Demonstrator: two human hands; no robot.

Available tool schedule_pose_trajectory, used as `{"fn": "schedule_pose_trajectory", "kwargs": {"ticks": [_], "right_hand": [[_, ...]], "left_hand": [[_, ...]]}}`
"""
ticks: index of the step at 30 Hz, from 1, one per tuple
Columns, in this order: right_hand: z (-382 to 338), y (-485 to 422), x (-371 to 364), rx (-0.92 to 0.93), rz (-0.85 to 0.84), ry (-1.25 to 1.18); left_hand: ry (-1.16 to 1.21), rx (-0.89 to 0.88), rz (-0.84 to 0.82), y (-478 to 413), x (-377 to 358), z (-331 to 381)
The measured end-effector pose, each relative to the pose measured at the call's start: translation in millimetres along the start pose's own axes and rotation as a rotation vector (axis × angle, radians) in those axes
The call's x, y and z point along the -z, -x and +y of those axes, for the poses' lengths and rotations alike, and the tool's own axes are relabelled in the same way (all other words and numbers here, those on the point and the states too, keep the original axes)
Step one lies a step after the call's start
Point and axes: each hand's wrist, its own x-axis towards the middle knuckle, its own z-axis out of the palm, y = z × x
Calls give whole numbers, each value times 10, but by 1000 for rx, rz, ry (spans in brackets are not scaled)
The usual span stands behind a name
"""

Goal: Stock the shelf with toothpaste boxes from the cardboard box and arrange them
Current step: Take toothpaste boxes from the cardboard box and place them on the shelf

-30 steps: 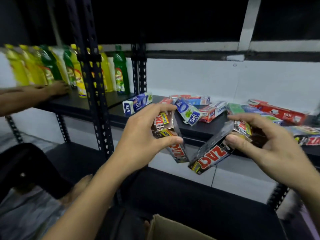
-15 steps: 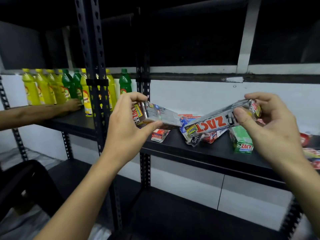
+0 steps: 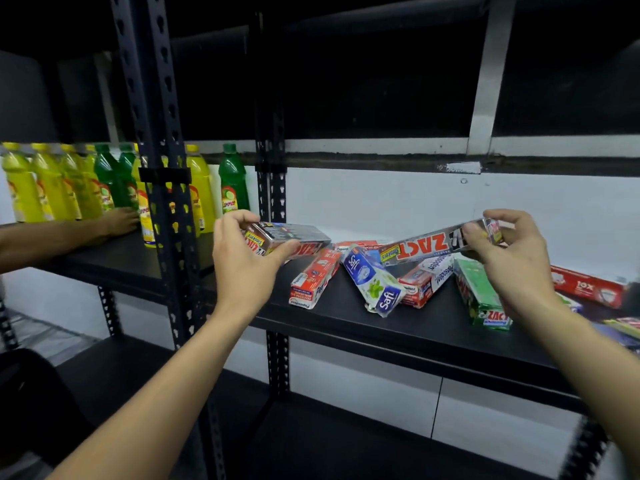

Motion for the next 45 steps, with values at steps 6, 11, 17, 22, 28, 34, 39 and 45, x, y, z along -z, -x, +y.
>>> {"fn": "schedule_pose_trajectory", "kwargs": {"ticks": [6, 11, 17, 22, 28, 34, 39, 45], "right_hand": [[337, -419, 104, -190, -103, -9], [492, -614, 414, -217, -289, 386], [648, -731, 512, -141, -448, 746], [683, -798, 586, -166, -432, 709], [730, -800, 591, -138, -423, 665], [724, -718, 588, -113, -409, 724], [693, -667, 568, -78, -395, 749], [622, -599, 580, -37, -396, 778]], "left_hand": [[129, 126, -84, -293, -408, -102], [129, 183, -129, -412, -735, -60], [120, 206, -153, -514, -1135, -177], [124, 285, -120, -602, -1411, -164], [84, 269, -228, -584, -1687, -160], [-75, 319, -294, -503, -1785, -468], [-264, 261, -421, -538, -1691, -504], [-389, 268, -566, -564, -1567, -469]]}}
